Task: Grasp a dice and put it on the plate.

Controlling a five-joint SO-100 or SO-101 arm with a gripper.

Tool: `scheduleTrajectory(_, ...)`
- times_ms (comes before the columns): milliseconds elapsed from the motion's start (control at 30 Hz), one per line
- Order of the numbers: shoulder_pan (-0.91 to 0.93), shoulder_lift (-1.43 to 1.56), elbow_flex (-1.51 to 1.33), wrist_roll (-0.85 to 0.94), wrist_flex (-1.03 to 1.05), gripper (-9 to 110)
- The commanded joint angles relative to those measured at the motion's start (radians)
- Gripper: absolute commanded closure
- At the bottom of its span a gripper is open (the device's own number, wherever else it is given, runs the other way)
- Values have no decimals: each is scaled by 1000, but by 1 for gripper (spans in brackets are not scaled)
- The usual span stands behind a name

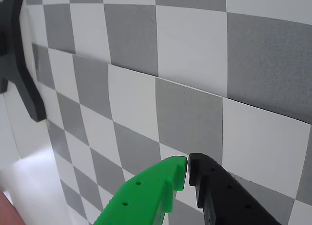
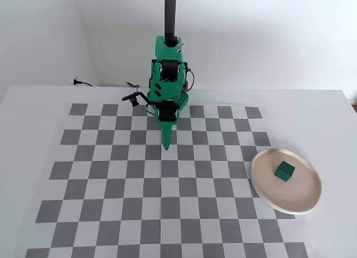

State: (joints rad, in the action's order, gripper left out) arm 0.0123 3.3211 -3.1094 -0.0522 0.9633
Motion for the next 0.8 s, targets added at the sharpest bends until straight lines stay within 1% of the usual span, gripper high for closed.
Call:
scheduleTrajectory(0,0,14,20,-3,-9,106)
scheduleTrajectory(267,14,14,20,41,-11,106)
scheduleTrajectory(767,14,14,20,43,-11,106)
